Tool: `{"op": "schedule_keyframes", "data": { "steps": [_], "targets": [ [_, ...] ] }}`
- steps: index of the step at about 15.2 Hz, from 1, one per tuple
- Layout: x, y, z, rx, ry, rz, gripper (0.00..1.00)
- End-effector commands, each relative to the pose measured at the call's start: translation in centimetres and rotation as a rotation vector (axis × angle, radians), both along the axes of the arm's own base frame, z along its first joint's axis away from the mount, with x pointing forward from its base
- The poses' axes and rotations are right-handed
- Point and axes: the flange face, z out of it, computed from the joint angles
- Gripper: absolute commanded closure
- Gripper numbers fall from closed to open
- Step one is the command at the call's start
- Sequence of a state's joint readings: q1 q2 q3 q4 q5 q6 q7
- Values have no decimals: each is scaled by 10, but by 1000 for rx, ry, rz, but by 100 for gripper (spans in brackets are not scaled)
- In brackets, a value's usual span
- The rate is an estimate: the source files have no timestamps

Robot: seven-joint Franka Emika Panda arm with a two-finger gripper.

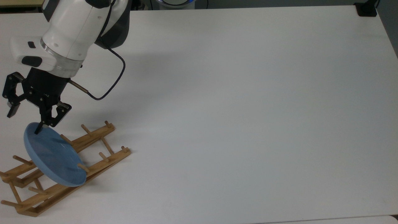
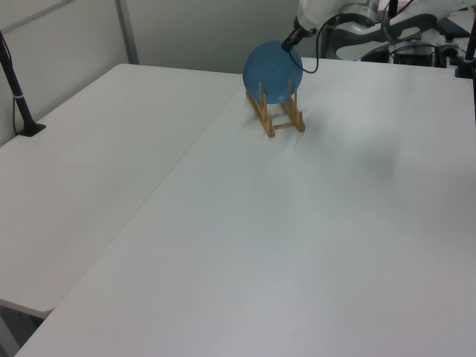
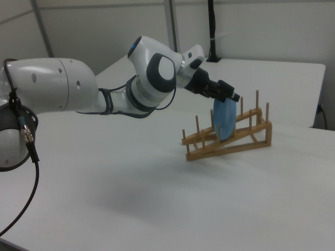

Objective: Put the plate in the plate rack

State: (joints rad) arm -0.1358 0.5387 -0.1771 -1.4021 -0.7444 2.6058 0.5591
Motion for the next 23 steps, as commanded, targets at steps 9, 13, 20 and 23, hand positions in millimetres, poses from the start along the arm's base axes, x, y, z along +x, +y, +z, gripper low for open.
{"op": "schedule_keyframes", "data": {
  "steps": [9,13,20,23],
  "targets": [
    [-17,76,74,293,-55,-170,0],
    [-59,106,80,364,348,-21,0],
    [-143,119,115,570,714,175,0],
    [-171,122,120,583,741,175,0]
  ]
}}
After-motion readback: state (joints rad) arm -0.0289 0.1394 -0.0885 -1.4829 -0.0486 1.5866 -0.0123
